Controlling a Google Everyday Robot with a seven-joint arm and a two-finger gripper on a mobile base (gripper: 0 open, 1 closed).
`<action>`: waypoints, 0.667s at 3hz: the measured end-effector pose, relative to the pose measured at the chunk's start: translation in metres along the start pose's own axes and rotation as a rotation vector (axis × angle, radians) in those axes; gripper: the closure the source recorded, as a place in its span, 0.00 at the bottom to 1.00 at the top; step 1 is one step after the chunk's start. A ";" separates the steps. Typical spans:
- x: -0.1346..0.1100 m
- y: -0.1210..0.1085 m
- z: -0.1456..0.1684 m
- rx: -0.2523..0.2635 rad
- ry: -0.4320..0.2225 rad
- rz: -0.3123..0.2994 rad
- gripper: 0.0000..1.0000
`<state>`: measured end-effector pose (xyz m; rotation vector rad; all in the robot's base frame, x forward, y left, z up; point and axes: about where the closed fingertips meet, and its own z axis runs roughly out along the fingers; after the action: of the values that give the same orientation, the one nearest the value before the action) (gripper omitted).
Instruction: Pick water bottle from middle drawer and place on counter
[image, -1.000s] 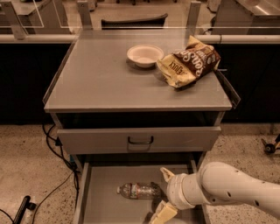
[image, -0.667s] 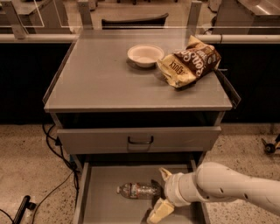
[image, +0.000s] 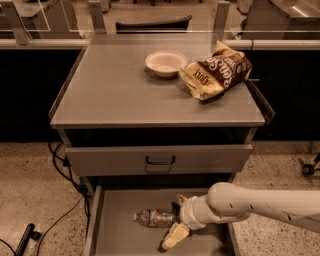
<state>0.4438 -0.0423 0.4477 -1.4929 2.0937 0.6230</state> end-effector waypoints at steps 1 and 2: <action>0.005 -0.010 0.034 -0.017 0.008 0.006 0.00; 0.009 -0.019 0.055 -0.027 0.021 0.016 0.00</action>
Offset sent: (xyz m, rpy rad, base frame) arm 0.0349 0.0280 -0.0690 -0.0205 0.0506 0.0016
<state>0.4663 -0.0202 0.3980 -1.5052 2.1230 0.6472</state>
